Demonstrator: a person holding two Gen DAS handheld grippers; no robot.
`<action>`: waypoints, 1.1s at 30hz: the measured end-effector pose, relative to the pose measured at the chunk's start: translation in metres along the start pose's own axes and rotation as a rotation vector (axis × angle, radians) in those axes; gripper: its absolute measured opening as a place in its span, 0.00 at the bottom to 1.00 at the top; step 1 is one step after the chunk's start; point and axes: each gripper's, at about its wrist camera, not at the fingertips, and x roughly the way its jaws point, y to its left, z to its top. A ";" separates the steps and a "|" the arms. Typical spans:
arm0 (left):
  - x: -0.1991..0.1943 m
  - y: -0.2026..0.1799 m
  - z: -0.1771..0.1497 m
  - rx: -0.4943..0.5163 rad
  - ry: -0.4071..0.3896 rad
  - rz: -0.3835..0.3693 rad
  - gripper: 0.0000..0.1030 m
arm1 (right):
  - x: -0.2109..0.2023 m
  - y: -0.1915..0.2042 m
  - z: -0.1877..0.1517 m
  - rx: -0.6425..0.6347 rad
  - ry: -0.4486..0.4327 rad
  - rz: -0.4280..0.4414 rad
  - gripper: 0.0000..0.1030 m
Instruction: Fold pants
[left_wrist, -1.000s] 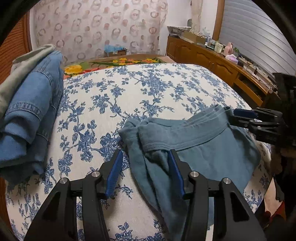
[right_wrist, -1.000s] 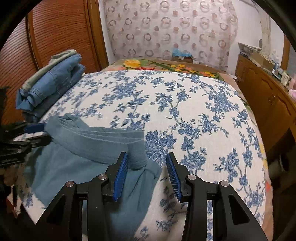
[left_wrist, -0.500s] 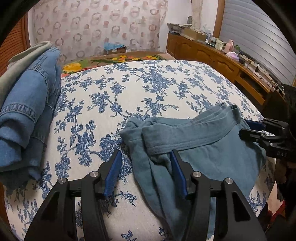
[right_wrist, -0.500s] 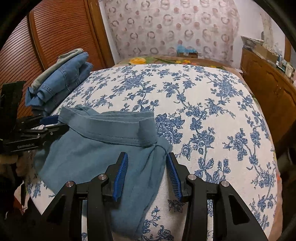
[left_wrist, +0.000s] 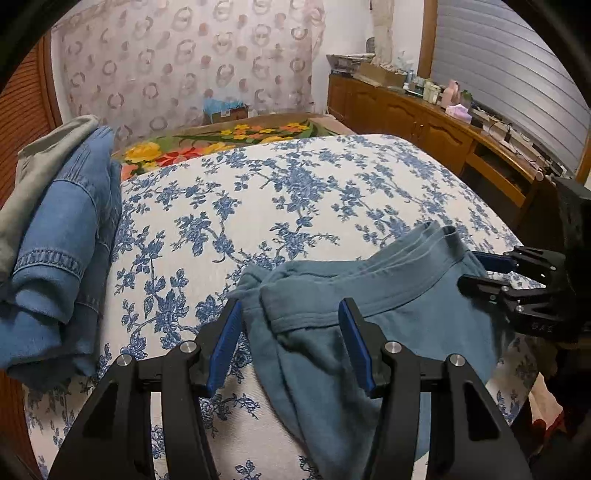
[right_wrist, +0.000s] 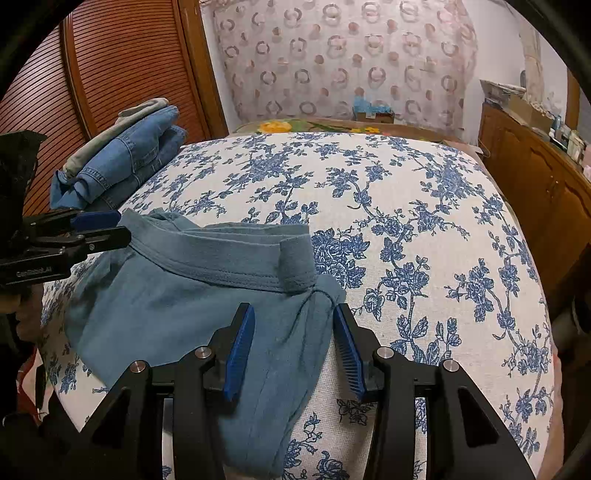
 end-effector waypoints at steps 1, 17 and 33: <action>0.000 0.000 0.000 -0.001 0.000 -0.005 0.54 | 0.000 0.000 0.000 0.000 0.000 0.000 0.45; 0.020 0.015 -0.012 -0.081 0.033 -0.054 0.60 | -0.001 0.000 0.000 0.002 0.001 -0.002 0.45; 0.025 0.023 -0.008 -0.189 0.019 -0.158 0.40 | 0.001 -0.004 0.003 0.033 0.016 0.033 0.45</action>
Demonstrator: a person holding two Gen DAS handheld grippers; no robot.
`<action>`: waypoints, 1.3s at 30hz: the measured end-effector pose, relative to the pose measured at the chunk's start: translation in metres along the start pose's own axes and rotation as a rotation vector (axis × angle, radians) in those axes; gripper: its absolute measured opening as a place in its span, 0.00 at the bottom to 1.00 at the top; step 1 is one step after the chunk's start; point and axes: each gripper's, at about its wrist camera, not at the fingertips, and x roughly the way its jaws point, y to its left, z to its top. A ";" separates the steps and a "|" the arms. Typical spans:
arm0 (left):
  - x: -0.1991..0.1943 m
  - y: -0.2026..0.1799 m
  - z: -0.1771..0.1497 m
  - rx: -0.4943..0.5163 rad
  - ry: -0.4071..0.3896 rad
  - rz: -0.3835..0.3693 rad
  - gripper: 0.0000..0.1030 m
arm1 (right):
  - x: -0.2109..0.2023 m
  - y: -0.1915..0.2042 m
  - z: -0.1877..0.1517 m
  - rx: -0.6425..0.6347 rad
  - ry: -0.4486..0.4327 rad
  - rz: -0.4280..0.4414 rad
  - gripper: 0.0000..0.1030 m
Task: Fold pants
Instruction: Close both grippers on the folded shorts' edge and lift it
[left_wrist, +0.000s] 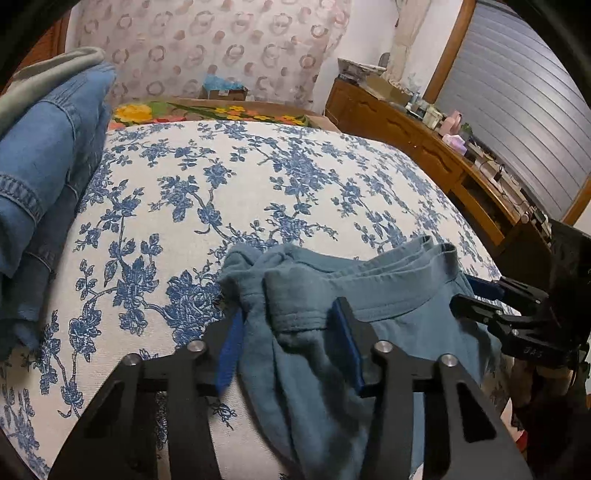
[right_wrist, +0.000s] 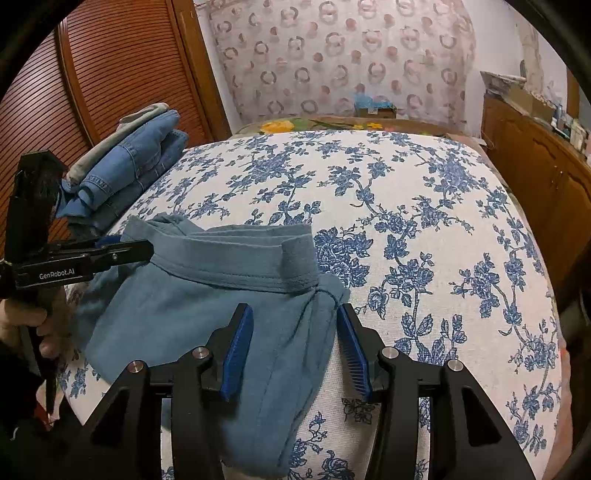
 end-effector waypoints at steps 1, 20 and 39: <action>-0.001 0.000 0.000 -0.007 0.001 -0.024 0.32 | 0.000 0.001 0.000 -0.004 0.003 0.003 0.38; -0.079 -0.040 0.009 0.089 -0.210 -0.023 0.20 | -0.049 0.018 0.005 -0.018 -0.180 0.060 0.08; -0.129 -0.054 0.023 0.155 -0.344 0.007 0.20 | -0.093 0.029 0.015 -0.081 -0.299 0.056 0.08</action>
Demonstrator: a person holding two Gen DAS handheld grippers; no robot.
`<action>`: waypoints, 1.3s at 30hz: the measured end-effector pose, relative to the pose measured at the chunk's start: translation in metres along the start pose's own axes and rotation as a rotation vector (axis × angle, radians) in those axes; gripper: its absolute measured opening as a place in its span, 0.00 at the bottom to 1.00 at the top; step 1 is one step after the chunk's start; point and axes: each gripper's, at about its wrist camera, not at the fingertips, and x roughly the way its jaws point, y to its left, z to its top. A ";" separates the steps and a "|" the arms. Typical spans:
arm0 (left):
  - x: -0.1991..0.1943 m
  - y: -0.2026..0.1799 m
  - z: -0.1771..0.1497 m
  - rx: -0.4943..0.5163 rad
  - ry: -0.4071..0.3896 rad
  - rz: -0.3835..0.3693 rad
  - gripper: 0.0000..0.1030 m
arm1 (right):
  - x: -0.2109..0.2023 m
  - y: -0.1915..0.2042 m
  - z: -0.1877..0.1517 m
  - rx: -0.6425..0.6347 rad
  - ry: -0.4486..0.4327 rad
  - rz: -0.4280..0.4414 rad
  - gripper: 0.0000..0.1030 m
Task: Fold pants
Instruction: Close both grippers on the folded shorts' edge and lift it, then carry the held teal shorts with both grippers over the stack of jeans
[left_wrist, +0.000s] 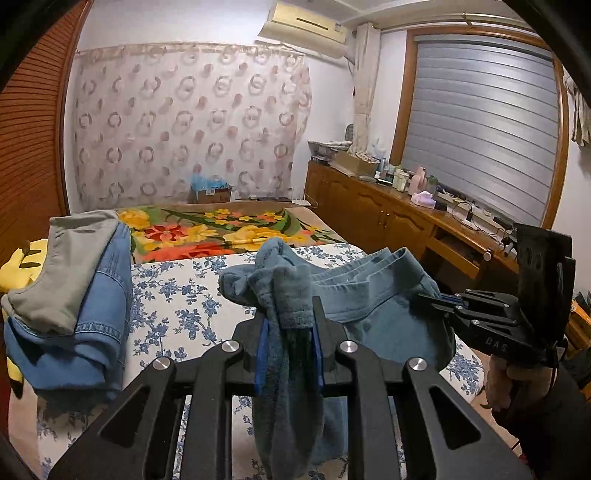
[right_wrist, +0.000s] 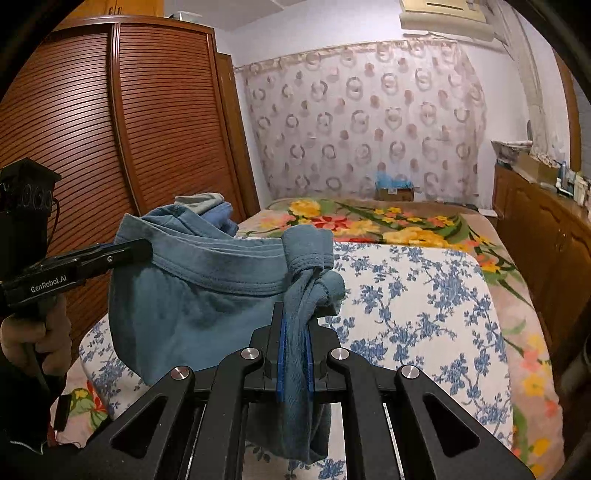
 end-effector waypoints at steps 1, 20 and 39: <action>0.001 0.002 0.000 0.000 0.002 0.000 0.20 | 0.002 0.000 0.001 -0.003 0.002 0.003 0.08; 0.024 0.049 0.012 -0.071 0.033 0.068 0.20 | 0.083 -0.002 0.046 -0.075 0.043 0.056 0.08; -0.001 0.111 0.079 -0.073 -0.047 0.268 0.20 | 0.176 0.003 0.147 -0.175 -0.055 0.197 0.08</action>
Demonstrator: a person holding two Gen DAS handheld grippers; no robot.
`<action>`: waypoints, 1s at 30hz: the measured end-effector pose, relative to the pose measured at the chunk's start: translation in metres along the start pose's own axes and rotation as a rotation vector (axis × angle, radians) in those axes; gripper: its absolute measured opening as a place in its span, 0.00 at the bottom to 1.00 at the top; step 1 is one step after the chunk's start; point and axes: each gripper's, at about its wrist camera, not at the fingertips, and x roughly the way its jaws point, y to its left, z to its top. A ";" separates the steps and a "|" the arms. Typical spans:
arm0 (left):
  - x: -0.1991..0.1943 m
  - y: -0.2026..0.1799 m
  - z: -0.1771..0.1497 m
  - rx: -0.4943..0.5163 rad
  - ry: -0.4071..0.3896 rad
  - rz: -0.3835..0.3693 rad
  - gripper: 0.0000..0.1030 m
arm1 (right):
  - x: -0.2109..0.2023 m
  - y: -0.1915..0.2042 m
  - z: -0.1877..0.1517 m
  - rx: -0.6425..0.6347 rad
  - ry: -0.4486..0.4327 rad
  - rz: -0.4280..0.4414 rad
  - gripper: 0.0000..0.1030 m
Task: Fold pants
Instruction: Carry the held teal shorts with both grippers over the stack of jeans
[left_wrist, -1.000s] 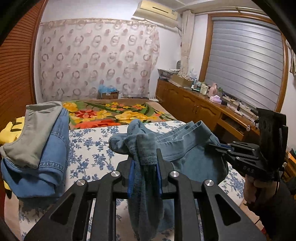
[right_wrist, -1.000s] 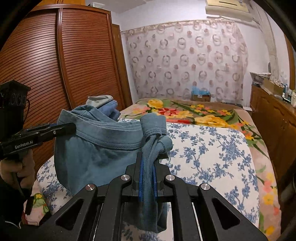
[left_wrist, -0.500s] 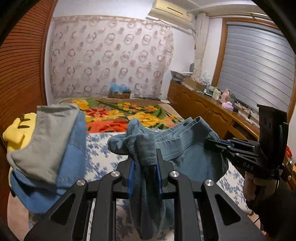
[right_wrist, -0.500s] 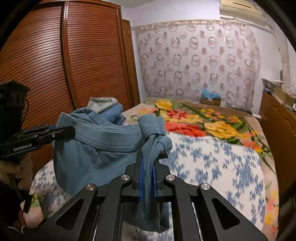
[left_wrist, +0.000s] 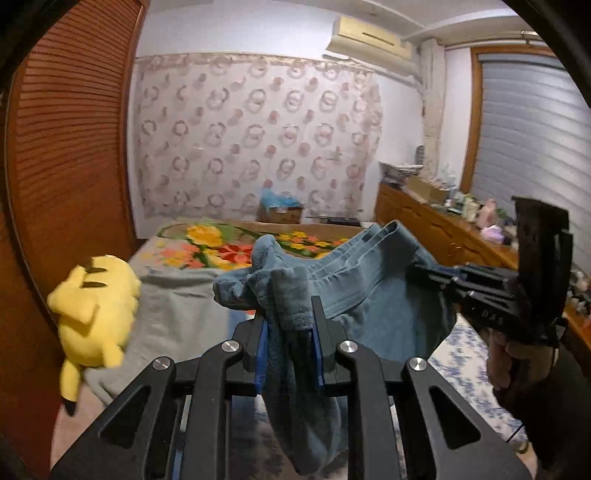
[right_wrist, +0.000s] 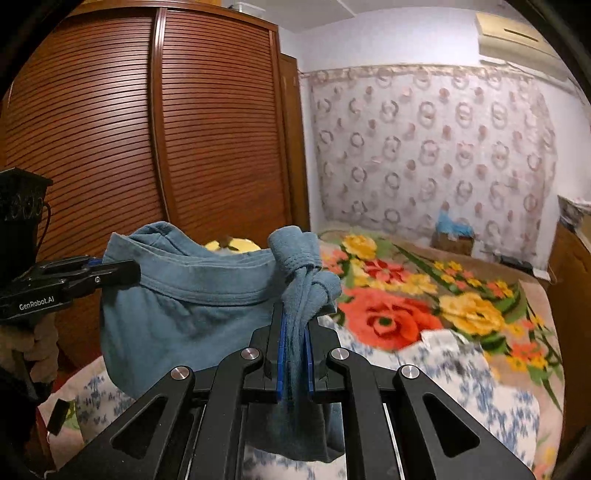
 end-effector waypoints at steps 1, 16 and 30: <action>0.002 0.004 0.003 0.001 0.000 0.009 0.20 | 0.006 -0.002 0.003 -0.004 -0.002 0.008 0.08; -0.014 0.047 0.017 -0.049 -0.052 0.123 0.20 | 0.082 -0.009 0.031 -0.115 -0.046 0.115 0.08; -0.003 0.089 -0.011 -0.159 -0.025 0.233 0.20 | 0.168 -0.011 0.041 -0.184 -0.005 0.209 0.08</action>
